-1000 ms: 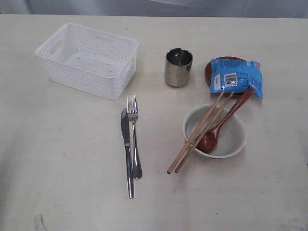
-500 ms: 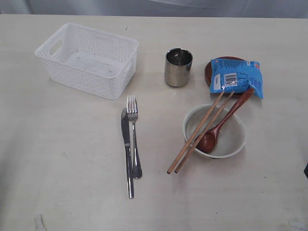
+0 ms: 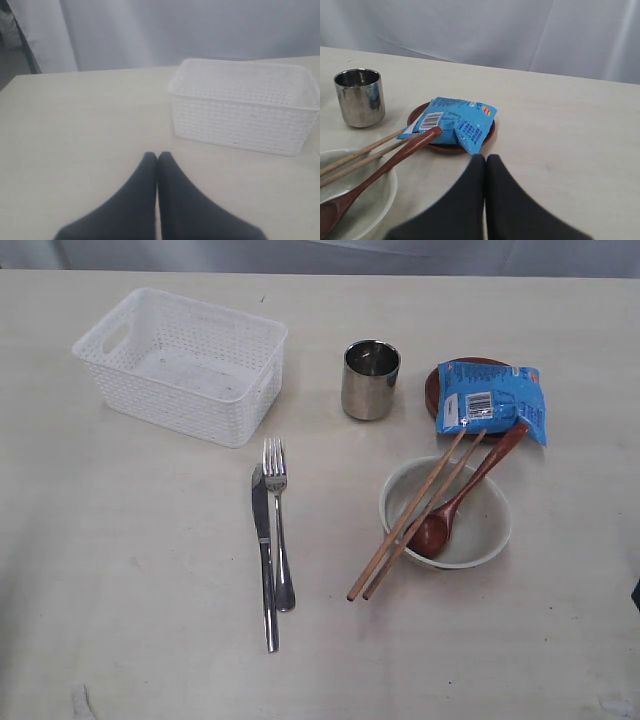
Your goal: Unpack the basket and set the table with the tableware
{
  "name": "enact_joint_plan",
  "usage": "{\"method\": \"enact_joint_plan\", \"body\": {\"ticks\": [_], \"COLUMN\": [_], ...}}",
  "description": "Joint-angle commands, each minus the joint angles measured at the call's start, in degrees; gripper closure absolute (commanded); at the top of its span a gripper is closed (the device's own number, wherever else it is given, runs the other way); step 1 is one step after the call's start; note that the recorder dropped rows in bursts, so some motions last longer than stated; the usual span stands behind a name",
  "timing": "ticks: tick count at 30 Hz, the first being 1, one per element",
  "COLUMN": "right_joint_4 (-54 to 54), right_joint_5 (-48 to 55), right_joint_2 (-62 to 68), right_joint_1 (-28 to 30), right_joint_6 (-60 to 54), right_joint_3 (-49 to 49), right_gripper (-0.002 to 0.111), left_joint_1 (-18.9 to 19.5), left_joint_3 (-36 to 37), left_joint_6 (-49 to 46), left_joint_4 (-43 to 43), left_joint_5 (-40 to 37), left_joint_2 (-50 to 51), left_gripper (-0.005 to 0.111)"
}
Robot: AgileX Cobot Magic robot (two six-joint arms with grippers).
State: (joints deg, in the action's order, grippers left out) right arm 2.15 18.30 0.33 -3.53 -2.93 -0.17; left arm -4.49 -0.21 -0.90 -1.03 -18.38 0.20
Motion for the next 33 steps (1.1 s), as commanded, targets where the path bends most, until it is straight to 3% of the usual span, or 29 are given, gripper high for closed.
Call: {"method": "enact_joint_plan", "body": {"ticks": [1,33], "right_joint_4": [-0.2,-0.2], "right_joint_5": [0.0,0.0], "right_joint_2": [-0.3,-0.3], "right_joint_1": [0.4,0.4], "right_joint_6": [0.2,1.0], "right_joint_3": [0.2,0.2], "right_gripper": [0.109,0.109], "left_joint_1": [0.1,0.1], "left_joint_3": [0.2,0.2], "left_joint_6": [0.1,0.3], "left_joint_4": [0.3,-0.2], "left_joint_5": [0.1,0.1], "left_joint_2": [-0.2,-0.2], "left_gripper": [0.106,0.106]}}
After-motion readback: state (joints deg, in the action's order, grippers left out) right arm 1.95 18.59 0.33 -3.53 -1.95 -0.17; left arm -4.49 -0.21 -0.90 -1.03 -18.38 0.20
